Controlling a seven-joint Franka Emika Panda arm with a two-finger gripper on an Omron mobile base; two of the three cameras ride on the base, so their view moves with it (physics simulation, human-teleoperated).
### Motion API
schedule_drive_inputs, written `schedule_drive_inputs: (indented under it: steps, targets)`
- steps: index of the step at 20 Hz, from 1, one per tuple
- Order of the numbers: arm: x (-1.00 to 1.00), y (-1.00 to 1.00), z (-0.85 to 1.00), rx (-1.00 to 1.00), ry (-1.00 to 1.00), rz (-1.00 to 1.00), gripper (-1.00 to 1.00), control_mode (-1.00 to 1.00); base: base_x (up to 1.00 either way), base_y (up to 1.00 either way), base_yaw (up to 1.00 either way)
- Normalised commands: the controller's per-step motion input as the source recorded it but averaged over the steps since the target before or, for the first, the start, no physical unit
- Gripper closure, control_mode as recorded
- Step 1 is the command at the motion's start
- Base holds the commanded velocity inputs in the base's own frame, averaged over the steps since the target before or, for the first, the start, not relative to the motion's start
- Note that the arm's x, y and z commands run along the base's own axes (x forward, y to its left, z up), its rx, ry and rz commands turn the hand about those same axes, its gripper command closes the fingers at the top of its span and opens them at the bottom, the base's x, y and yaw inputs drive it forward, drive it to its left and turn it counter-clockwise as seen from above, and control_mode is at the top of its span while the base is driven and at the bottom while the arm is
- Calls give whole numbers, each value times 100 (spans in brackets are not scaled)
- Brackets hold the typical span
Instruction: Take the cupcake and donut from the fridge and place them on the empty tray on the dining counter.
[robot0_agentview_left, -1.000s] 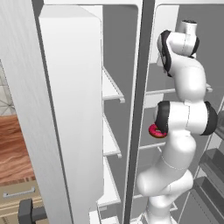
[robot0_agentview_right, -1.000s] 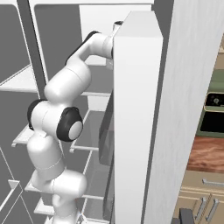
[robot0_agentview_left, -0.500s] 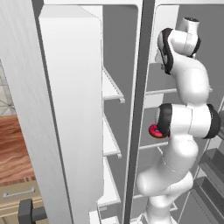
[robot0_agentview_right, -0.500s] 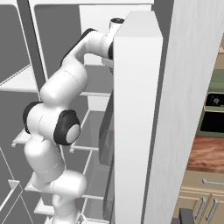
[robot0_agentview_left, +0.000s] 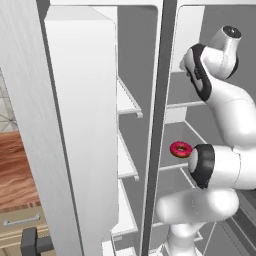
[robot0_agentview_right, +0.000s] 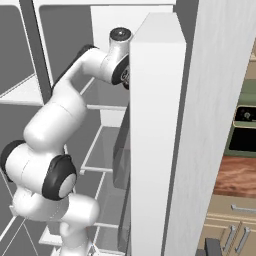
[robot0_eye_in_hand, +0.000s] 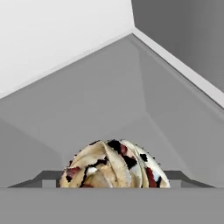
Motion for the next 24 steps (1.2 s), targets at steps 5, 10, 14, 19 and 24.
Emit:
schedule_drive_inputs:
  steps: [5, 10, 14, 19, 24]
  targets:
    - [-88, 23, 45, 0, 2, 0, 100, -100, 0, 0, 0]
    - [-90, 39, 44, -3, 2, 0, 100, -100, 0, 0, 0]
    - [-100, 13, 11, -5, -3, 0, 100, -100, 0, 0, 0]
    - [-100, 7, 0, -4, -5, 0, 100, -100, 0, 0, 0]
    - [-100, 19, 0, 0, -12, 0, 100, -100, 0, 0, 0]
